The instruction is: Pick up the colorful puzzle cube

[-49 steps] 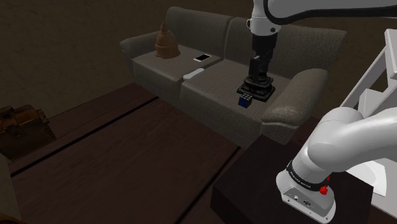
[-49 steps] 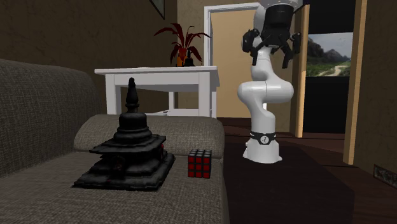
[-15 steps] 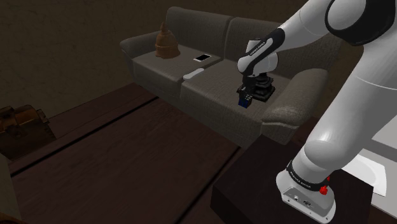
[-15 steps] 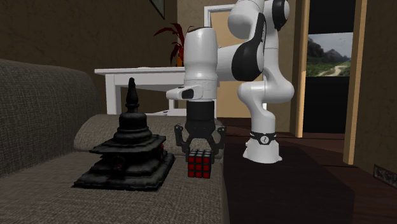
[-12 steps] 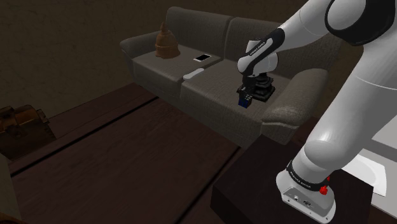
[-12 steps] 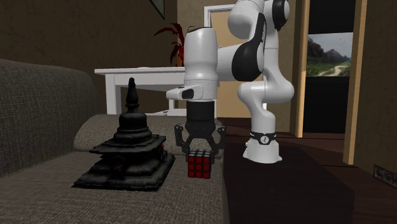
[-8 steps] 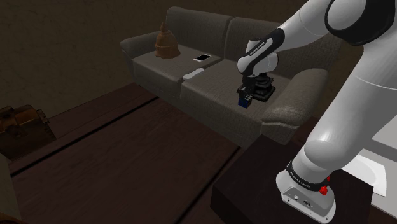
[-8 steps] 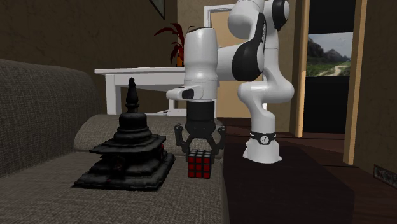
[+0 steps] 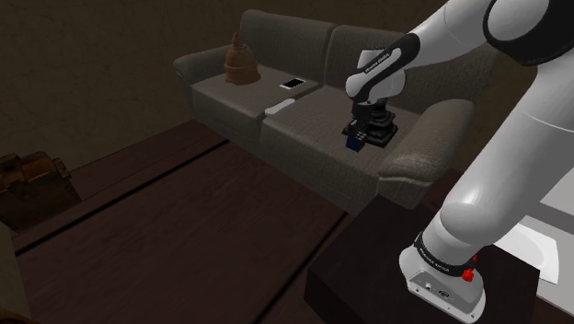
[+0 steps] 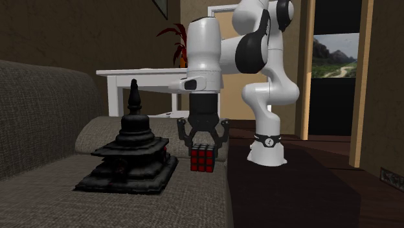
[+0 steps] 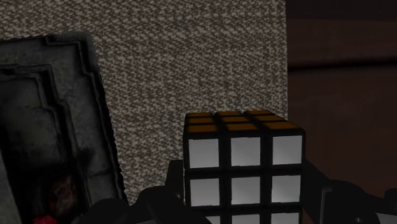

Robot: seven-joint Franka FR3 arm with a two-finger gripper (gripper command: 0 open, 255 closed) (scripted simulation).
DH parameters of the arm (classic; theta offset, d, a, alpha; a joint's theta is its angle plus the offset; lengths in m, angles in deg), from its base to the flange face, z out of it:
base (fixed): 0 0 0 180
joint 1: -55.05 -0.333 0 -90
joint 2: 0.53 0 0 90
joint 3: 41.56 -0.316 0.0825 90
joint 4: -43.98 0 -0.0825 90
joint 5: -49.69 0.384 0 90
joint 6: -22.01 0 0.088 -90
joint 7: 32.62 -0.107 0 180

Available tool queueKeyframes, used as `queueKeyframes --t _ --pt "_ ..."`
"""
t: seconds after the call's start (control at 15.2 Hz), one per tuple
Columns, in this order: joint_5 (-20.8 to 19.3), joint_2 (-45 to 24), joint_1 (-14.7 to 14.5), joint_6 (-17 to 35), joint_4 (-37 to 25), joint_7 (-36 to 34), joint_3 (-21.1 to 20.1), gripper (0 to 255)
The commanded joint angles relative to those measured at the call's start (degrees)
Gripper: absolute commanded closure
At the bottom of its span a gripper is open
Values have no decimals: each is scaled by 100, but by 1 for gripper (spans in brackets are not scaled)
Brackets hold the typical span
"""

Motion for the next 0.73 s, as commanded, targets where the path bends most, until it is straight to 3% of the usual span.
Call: queueKeyframes --t 0.0,0.66 --pt "-62 130 -8 -177 -53 -58 -11 255" --pt "-230 553 -2 -839 -316 -177 -48 255"
